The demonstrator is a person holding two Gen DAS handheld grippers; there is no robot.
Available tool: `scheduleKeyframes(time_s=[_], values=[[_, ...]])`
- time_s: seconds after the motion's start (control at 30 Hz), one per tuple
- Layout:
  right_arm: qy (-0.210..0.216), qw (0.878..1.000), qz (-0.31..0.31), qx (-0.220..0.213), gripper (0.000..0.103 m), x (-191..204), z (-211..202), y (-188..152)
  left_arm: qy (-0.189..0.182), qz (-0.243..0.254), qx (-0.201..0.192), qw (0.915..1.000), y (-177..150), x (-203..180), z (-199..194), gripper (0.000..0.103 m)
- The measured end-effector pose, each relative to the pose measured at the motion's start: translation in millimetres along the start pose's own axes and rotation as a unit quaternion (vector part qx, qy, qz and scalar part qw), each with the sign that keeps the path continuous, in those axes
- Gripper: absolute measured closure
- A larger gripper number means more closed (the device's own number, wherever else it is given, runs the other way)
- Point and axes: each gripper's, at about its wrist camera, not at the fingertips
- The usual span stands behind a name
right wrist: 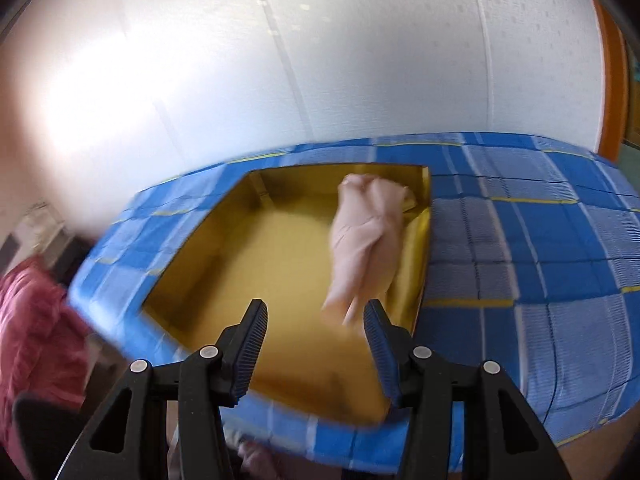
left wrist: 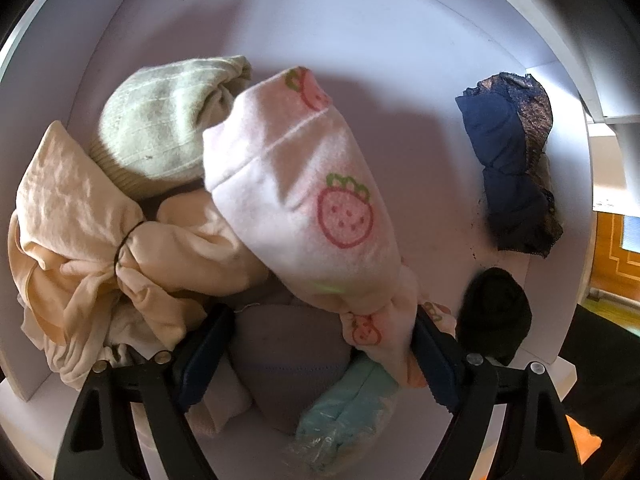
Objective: Organize soft objects
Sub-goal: 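Open the right gripper to drop the peach cloth in the box, then move the right gripper back down to the shelf over the black sock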
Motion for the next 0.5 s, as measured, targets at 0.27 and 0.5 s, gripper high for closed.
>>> scheduleKeyframes(time_s=[0.27, 0.5], values=[[0.087, 0.983, -0.091, 0.135, 0.052, 27, 3, -96, -0.005, -0.003, 0.0, 1.0, 4, 7, -3, 0.017], [-0.034, 0.895, -0.159, 0.417, 0.052, 29, 117, -217, -0.027, -0.021, -0.002, 0.9994, 6, 17, -4, 0.014]])
Point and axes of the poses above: each gripper's, at about its wrist camera, not at the fingertips, and z roughly the way its jaws point, x to its left, y to its top, and after that the axes turned 4 degrees about -x, right-handed
